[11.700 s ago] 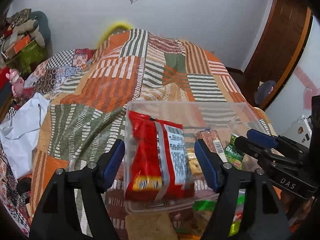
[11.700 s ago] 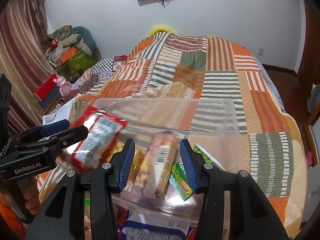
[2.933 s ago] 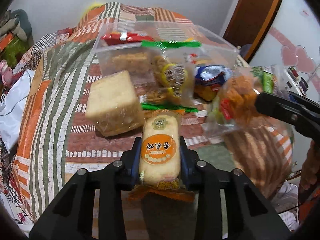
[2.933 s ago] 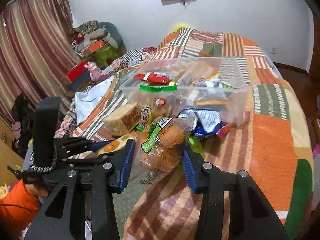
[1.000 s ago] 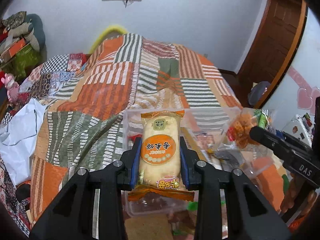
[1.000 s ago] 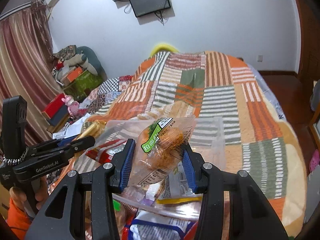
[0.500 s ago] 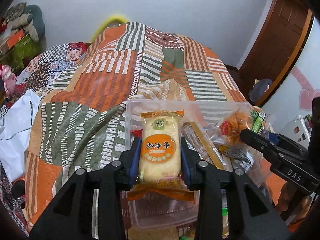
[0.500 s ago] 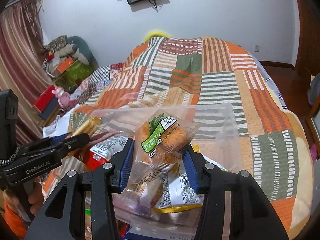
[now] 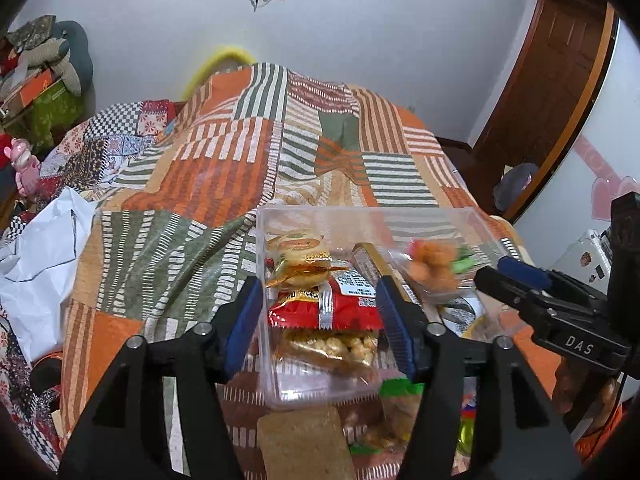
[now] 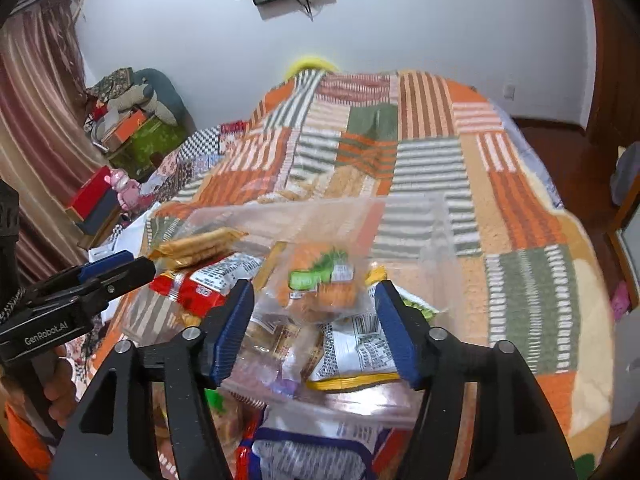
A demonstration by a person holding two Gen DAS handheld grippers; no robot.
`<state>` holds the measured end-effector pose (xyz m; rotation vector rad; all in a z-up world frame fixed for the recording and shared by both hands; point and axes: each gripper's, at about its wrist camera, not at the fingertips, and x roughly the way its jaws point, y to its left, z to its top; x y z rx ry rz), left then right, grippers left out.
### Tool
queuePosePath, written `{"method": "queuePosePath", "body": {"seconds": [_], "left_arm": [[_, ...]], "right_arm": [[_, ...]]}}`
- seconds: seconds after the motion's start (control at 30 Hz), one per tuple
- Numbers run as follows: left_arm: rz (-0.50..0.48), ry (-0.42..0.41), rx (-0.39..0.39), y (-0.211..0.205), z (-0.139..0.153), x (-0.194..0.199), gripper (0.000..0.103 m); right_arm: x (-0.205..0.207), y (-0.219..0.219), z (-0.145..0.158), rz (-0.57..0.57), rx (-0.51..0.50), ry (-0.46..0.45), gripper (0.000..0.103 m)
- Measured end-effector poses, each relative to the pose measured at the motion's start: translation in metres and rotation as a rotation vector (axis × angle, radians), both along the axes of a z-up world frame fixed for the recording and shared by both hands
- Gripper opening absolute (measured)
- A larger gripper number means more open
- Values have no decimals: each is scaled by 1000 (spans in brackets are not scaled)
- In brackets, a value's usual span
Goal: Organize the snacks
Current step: 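Lower cake pack into box with left tool while right tool drops snack bag in, then grasp the wrapped bread loaf with left tool while right tool grasps green jelly cup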
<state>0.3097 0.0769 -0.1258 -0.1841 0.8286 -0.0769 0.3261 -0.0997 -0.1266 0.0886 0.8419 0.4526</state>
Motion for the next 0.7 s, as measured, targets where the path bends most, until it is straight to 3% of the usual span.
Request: {"method": "queuePosePath", "body": {"seconds": [0.17,0.4,0.7], "left_arm": [[4,-27,33,-1,14,-19,63],[13,-57,65,0,26,-52,73],[10,-9,88,1,12,-85,82]], "right_arm": [[-16,-6,22,-6,-16,-78,67],[-40,-14,36,10,-19,-129,68],[-73,-19,32,38,-46,-138,69]]}}
